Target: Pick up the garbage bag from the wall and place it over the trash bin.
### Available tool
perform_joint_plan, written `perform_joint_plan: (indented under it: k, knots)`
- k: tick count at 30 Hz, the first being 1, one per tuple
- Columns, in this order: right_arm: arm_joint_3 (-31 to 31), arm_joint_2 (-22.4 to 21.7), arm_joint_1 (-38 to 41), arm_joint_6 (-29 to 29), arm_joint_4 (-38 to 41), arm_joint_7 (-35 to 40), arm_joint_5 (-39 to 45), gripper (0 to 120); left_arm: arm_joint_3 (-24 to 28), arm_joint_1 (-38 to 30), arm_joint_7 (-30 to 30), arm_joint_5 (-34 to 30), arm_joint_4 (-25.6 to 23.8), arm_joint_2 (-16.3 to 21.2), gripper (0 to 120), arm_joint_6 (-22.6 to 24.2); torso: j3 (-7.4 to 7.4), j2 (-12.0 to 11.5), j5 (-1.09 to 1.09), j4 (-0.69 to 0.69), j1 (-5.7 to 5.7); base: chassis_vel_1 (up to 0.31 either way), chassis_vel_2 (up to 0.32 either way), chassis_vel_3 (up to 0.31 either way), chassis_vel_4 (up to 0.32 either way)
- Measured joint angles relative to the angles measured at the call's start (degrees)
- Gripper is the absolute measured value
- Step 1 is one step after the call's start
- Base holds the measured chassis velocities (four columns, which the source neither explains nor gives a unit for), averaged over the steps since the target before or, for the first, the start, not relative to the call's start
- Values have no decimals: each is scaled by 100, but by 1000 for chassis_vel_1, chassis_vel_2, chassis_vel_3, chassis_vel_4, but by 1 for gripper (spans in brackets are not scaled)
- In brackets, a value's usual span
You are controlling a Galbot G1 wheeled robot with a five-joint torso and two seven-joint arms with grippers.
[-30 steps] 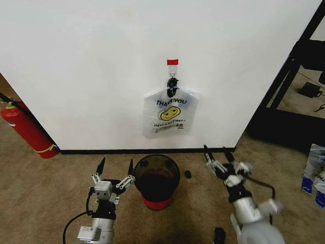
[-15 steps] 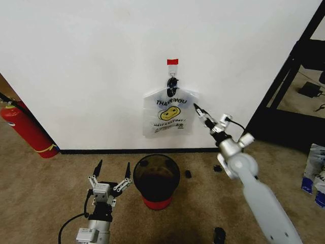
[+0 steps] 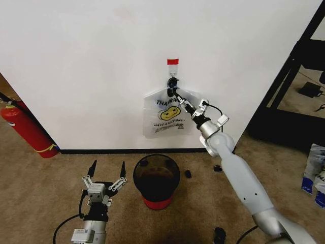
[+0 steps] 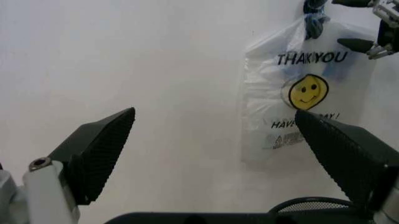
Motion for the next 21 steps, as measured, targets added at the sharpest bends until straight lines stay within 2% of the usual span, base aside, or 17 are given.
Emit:
perform_joint_plan:
  k: [16,21]
  knots:
    - [-175,315,342,58,-441,21,-131,73,-91,-34,-21,-23,-51,-20,100,-13,0,1,0,1,-1,0,0,0,0]
    - [-169,333,363,66,-481,47,-126,59,-113,-23,-31,-22,-64,-37,100,-12,0,1,0,0,-1,0,0,0,0]
